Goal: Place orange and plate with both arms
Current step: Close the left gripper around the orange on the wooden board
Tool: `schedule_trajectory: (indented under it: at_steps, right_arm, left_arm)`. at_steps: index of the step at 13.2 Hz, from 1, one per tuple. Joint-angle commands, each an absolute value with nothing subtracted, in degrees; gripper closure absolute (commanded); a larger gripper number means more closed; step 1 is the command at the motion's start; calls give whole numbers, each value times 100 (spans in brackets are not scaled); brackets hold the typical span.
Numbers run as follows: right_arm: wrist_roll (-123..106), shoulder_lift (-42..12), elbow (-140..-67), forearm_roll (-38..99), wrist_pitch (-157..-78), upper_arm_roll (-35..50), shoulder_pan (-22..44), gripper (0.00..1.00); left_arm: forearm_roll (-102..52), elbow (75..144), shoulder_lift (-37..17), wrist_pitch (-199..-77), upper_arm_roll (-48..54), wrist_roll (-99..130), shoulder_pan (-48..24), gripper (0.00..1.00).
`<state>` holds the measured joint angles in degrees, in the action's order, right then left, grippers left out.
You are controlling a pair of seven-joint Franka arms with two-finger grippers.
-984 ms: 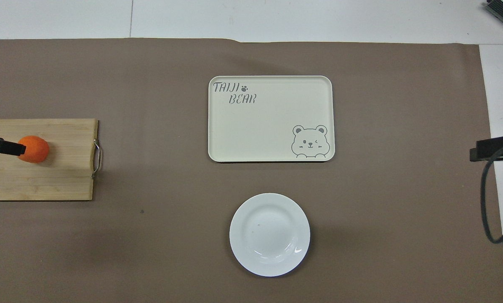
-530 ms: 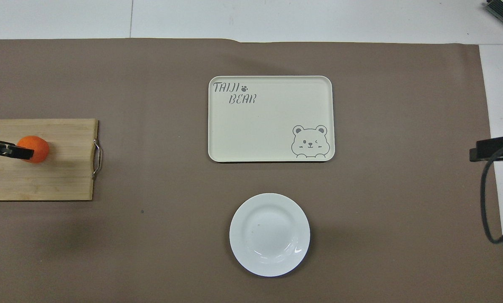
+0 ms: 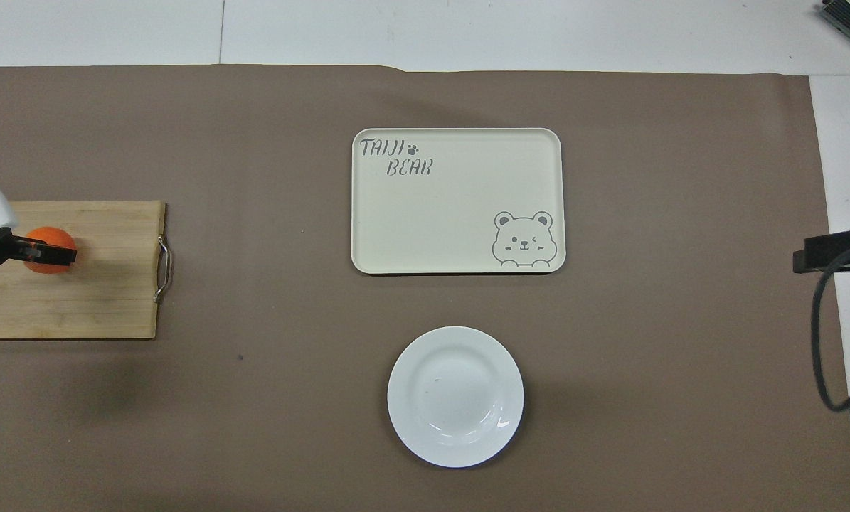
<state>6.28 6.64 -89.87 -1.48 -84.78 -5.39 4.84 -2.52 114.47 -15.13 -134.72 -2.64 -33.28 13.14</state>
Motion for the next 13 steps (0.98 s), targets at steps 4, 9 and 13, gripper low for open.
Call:
schedule_trajectory:
  at_steps: [4, 9, 13]
  right_arm:
    - [466, 624, -8886, -44, -8367, -519, 396, 0]
    - [475, 624, -8886, -44, -8367, -519, 396, 0]
    - [466, 624, -8886, -44, -8367, -519, 396, 0]
  left_arm:
    - [-352, 11619, -1538, -13755, -237, -3436, 1336, 0]
    - [-352, 11566, -1284, -13519, -237, -3796, 1345, 100]
    - [-352, 11557, -581, -12430, -149, -3718, 705, 100]
